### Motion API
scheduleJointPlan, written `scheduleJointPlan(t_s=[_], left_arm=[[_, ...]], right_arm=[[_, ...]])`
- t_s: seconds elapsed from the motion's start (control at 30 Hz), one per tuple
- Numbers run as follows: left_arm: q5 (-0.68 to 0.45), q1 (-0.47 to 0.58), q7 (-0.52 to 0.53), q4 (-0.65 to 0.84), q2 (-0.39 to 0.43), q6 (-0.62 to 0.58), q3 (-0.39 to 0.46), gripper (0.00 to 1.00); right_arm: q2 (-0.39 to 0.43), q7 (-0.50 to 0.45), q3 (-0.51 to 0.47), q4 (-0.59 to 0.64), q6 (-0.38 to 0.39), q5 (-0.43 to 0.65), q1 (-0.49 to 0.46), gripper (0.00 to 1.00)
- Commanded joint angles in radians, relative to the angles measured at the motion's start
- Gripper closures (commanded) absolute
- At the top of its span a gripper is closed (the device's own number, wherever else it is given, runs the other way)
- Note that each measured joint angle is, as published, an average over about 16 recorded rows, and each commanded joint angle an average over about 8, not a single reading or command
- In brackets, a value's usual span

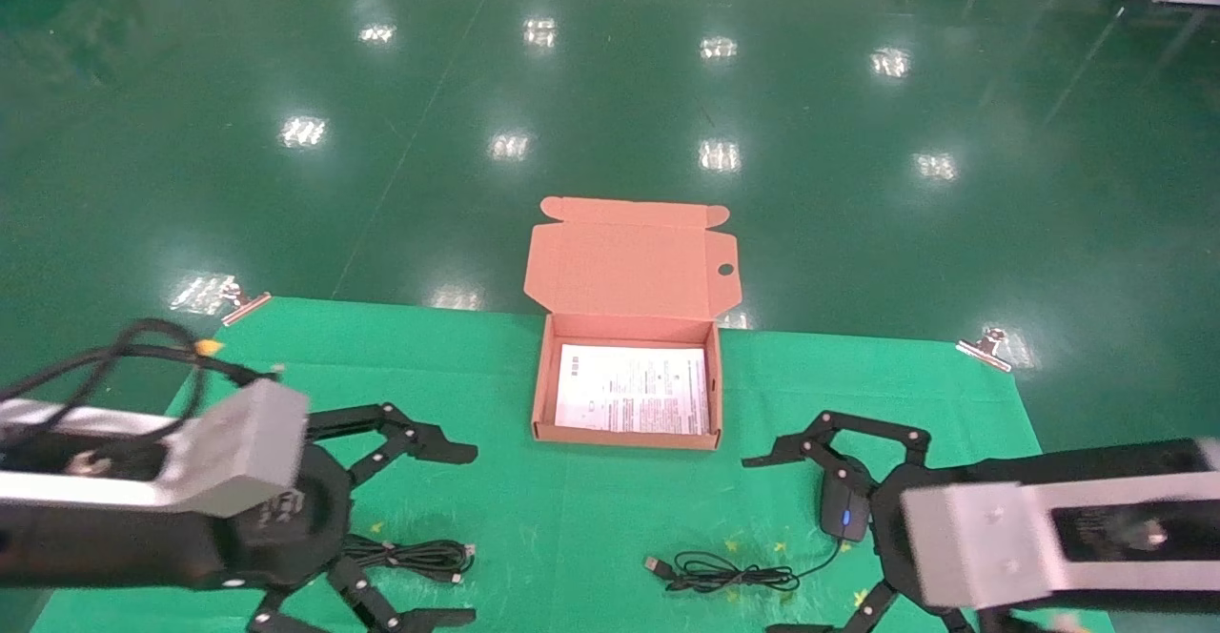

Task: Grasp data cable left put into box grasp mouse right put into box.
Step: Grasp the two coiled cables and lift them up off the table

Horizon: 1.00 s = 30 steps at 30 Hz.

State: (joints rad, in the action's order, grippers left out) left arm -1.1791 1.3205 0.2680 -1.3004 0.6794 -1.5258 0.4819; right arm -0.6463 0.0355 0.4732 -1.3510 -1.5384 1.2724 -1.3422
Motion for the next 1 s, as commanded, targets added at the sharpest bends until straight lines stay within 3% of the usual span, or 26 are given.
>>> scheduleJointPlan(t_s=[0.03,0.23,0.47,0.77,1.0], left_arm=[[-0.06,0.036,0.015,-0.005,0.016,-0.008,0.029,0.0],[-0.282,0.14,0.033,-0.013,0.083,-0.018,0.134,0.0],[-0.51,0.176,0.035,-0.017,0.149,0.02,0.234,0.0],[-0.757,0.133,0.027,-0.031,0.201,0.113,0.327,0.0],[-0.857,0.096,0.044,0.035,0.241,0.166,0.365,0.0]], right_arm=[[-0.014,0.033,0.035,-0.004,-0.006,0.077,-0.041,0.0],[-0.086,0.168,0.154,-0.008,0.004,0.284,-0.119,0.0],[-0.149,0.253,0.251,-0.004,0.023,0.412,-0.132,0.0],[-0.212,0.234,0.331,-0.001,0.141,0.633,-0.083,0.0],[-0.254,0.139,0.366,-0.002,0.287,0.84,-0.007,0.0]])
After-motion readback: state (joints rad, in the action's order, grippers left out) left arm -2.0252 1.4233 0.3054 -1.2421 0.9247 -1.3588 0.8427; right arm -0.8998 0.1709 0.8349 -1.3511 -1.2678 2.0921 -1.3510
